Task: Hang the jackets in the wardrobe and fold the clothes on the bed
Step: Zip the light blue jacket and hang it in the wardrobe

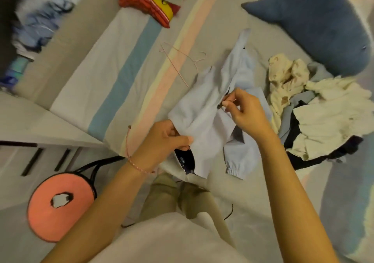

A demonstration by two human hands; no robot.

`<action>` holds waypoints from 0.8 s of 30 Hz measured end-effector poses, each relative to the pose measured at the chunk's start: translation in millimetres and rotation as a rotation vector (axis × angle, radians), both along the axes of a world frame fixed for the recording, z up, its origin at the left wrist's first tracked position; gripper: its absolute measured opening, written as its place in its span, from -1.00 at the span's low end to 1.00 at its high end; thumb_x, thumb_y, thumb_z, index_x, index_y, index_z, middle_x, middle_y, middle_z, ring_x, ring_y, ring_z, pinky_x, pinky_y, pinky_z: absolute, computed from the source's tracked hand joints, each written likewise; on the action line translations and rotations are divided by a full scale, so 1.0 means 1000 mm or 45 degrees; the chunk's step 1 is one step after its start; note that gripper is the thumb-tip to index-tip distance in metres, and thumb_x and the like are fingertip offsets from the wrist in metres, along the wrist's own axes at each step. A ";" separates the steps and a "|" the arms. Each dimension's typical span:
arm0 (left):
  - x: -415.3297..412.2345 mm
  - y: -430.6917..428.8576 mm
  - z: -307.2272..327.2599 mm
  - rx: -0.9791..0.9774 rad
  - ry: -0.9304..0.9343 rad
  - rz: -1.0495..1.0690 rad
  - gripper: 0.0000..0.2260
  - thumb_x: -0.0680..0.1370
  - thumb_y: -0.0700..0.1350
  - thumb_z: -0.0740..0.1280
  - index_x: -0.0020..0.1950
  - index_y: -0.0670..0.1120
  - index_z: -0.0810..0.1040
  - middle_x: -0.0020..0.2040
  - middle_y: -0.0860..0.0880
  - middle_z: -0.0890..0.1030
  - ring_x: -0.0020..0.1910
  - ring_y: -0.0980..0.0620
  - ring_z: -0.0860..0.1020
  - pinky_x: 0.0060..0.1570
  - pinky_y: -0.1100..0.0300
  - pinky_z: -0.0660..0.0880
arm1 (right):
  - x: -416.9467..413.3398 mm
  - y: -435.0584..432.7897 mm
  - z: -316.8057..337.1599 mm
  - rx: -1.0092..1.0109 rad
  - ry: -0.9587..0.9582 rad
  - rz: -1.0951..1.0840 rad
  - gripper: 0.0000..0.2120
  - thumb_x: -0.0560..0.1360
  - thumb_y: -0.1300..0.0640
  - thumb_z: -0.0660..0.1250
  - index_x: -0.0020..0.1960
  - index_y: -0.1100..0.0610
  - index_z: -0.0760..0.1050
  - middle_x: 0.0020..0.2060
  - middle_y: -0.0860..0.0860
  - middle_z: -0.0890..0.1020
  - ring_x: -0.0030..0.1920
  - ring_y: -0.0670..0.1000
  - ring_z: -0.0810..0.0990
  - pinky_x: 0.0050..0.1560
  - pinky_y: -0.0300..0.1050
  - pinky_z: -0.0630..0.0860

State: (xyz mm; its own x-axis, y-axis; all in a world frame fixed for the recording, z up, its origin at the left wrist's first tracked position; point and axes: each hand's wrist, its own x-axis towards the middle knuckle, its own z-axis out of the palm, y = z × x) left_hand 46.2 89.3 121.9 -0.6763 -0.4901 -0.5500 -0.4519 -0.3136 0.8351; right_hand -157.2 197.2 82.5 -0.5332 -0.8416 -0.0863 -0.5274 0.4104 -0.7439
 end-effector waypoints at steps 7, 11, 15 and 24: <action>0.011 -0.011 0.051 -0.020 0.054 -0.218 -0.85 0.44 -0.40 0.36 -0.01 -0.29 0.58 -0.21 -0.15 0.65 -0.34 0.11 0.60 -0.35 0.34 0.52 | -0.049 0.013 -0.009 0.163 0.080 -0.246 -0.83 0.59 0.14 0.23 -0.15 0.19 0.36 -0.16 0.19 0.62 -0.12 0.21 0.58 -0.14 0.17 0.50; 0.023 -0.021 0.066 -0.107 -0.082 -0.485 -0.87 0.42 -0.36 0.41 -0.05 -0.32 0.59 -0.17 -0.20 0.65 -0.24 0.00 0.59 -0.29 0.26 0.53 | -0.059 0.035 -0.015 0.187 0.017 -0.520 -0.81 0.59 0.20 0.19 -0.19 0.12 0.31 -0.15 0.25 0.61 -0.11 0.25 0.59 -0.12 0.14 0.50; 0.026 -0.043 0.074 -0.862 -1.059 -1.210 -0.81 0.48 -0.01 0.38 -0.08 -0.12 0.55 -0.17 -0.07 0.54 -0.18 -0.01 0.54 -0.21 0.19 0.43 | -0.022 0.031 0.024 0.080 0.171 -0.310 -0.86 0.61 0.20 0.17 -0.12 0.20 0.33 -0.24 0.19 0.58 -0.31 0.11 0.50 -0.35 -0.05 0.37; -0.035 0.005 0.040 -0.981 -0.456 -0.795 -0.74 0.51 0.00 0.35 0.14 -0.09 0.57 -0.07 -0.08 0.62 0.02 -0.10 0.57 -0.19 0.18 0.38 | 0.079 0.019 0.051 -0.134 0.230 -0.162 -0.79 0.57 0.06 0.13 -0.09 0.20 0.38 -0.30 0.10 0.54 -0.37 0.14 0.49 -0.38 0.10 0.41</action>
State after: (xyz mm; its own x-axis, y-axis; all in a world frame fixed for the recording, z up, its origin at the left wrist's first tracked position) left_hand 11.6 94.2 162.1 -0.7886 -0.4130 -0.4555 -0.6100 0.6183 0.4956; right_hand -77.8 215.7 133.6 -0.6345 -0.7658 0.1043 -0.6045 0.4077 -0.6844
